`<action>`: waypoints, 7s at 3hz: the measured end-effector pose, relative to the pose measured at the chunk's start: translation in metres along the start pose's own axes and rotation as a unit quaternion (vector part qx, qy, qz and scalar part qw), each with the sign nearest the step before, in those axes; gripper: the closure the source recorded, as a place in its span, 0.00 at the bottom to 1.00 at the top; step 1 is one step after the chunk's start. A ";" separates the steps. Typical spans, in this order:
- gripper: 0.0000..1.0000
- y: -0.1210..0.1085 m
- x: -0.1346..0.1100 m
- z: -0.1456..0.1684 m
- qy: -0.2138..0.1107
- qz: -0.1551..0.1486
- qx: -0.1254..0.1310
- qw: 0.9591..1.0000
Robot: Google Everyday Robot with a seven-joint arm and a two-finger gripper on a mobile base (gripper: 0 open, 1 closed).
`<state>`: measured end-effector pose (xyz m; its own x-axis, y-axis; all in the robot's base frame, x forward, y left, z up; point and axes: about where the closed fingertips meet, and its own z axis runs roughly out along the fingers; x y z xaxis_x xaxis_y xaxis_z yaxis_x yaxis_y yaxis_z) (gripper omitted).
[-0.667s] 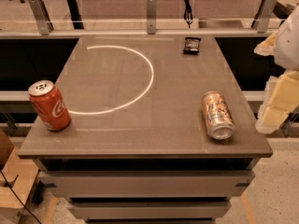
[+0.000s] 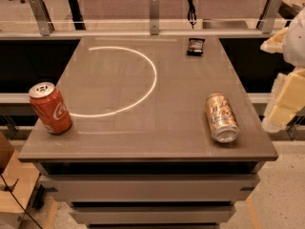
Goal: Move rxbar chocolate near coke can
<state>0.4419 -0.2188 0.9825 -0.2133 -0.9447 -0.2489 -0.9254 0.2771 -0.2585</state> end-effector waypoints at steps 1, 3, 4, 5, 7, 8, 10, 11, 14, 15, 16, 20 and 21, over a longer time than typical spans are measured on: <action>0.00 -0.008 0.002 -0.005 -0.026 0.005 0.009 1.000; 0.00 -0.093 -0.032 0.014 -0.269 0.070 0.036 0.960; 0.00 -0.099 -0.034 0.015 -0.284 0.074 0.036 0.955; 0.00 -0.099 -0.034 0.015 -0.284 0.074 0.036 0.955; 0.00 -0.126 -0.042 0.042 -0.347 0.133 0.045 0.928; 0.00 -0.151 -0.048 0.058 -0.370 0.150 0.063 0.915; 0.00 -0.199 -0.051 0.096 -0.367 0.161 0.085 0.912; 0.00 -0.205 -0.059 0.111 -0.384 0.184 0.088 0.901; 0.00 -0.254 -0.096 0.183 -0.424 0.233 0.111 0.868; 0.00 -0.276 -0.089 0.199 -0.417 0.251 0.118 0.866; 0.00 -0.291 -0.087 0.215 -0.425 0.272 0.109 0.856; 0.00 -0.327 -0.092 0.258 -0.434 0.320 0.084 0.838; 0.17 -0.330 -0.095 0.265 -0.427 0.323 0.077 0.841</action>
Offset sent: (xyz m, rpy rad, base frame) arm 0.1227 0.0034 0.0230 0.6546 -0.2261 -0.0195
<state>0.8504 -0.1742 0.8439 -0.2930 -0.1368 -0.9463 -0.6368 0.7662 0.0865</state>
